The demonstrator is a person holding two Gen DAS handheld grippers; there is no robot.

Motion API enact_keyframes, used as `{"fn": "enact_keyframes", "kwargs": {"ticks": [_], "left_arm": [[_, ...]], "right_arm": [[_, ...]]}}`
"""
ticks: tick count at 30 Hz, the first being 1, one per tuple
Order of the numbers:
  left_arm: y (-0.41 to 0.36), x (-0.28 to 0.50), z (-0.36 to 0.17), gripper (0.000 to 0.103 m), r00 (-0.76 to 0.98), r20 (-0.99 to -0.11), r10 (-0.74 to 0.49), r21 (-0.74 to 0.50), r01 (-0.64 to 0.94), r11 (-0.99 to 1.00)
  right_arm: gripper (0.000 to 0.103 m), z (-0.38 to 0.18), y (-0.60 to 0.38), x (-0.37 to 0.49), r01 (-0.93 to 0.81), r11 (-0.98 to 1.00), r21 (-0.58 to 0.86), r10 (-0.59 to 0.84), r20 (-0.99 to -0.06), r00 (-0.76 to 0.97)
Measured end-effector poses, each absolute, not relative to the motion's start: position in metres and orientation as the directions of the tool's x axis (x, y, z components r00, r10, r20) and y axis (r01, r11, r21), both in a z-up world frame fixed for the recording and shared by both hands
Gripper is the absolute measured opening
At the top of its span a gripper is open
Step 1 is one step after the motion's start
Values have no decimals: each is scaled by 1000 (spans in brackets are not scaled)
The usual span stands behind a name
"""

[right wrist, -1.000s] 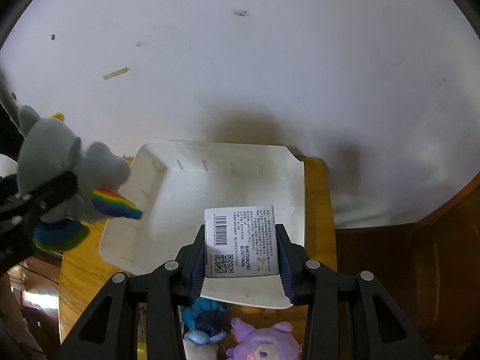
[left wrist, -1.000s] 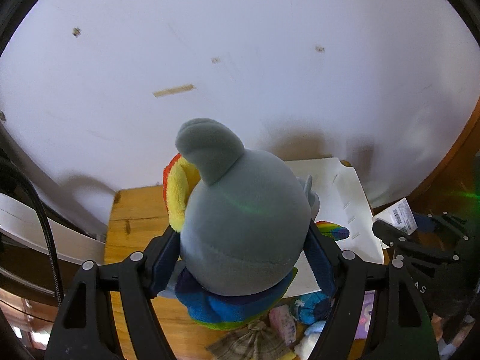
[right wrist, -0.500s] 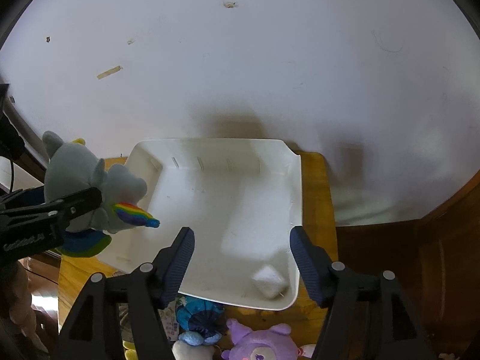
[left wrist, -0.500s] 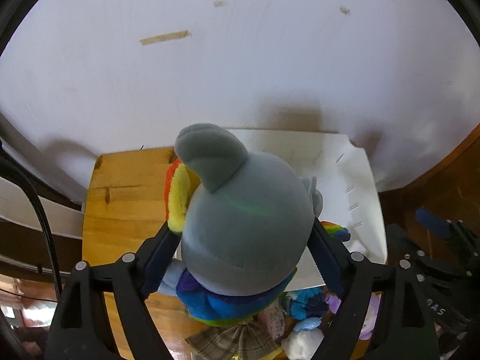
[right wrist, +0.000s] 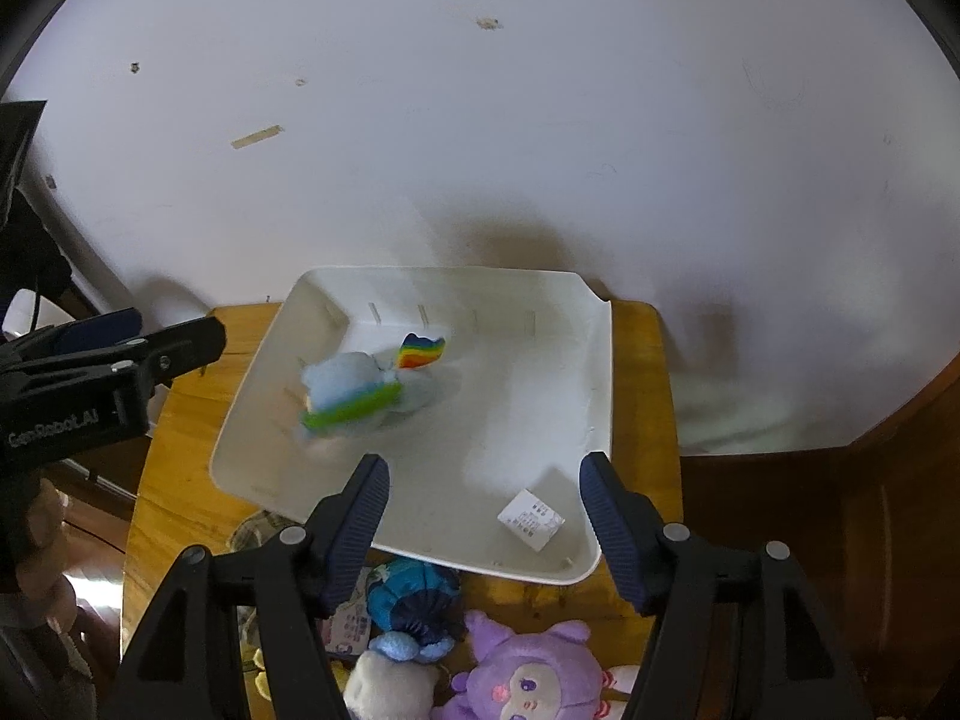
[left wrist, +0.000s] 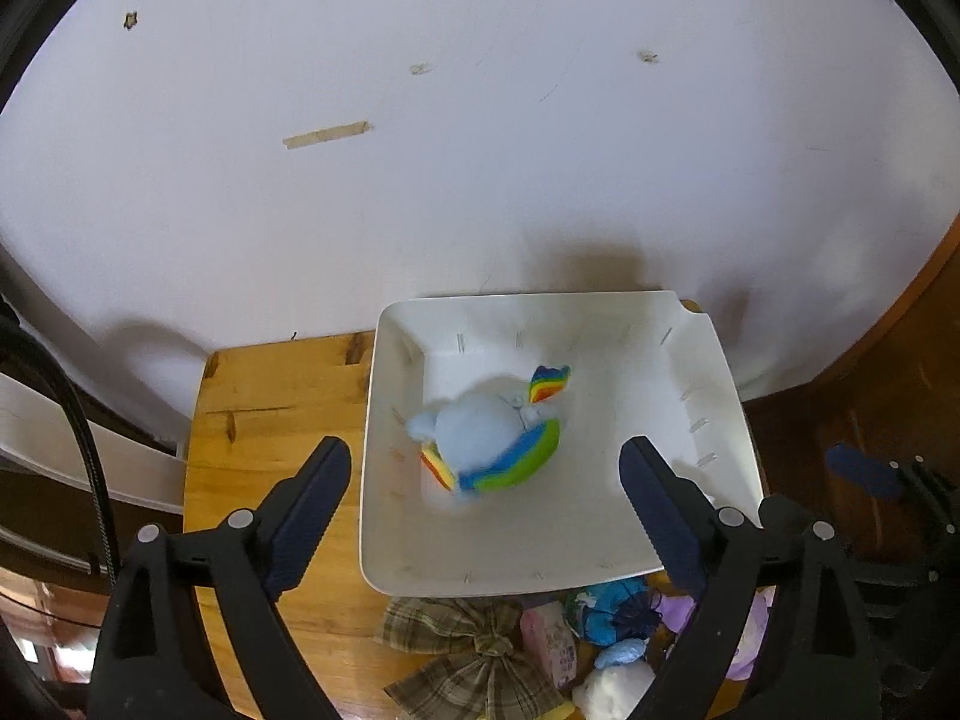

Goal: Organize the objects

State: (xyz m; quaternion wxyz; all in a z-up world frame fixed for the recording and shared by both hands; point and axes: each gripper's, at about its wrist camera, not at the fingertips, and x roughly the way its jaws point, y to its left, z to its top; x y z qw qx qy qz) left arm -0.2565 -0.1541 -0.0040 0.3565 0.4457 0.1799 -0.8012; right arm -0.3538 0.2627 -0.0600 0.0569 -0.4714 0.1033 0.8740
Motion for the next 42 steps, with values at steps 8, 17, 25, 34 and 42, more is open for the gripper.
{"fn": "enact_keyframes", "kwargs": {"ticks": [8, 17, 25, 34, 42], "left_arm": [[-134, -249, 11, 93, -348, -831, -434, 62, 717, -694], [-102, -224, 43, 93, -364, -813, -454, 74, 708, -702], [-69, -194, 68, 93, -396, -774, -495, 79, 714, -695], [-32, -166, 86, 93, -429, -730, -532, 76, 723, -687], [-6, -151, 86, 93, -434, -763, -479, 59, 692, -720]], "right_arm": [[67, -44, 254, -328, -210, -967, 145, 0, -822, -570], [67, -17, 248, -283, -234, -955, 181, 9, -771, -637], [67, 5, 247, -238, -264, -930, 257, 0, -717, -697], [68, 28, 224, -193, -206, -951, 231, -8, -684, -730], [81, 38, 215, -163, -170, -954, 248, -37, -658, -752]]}}
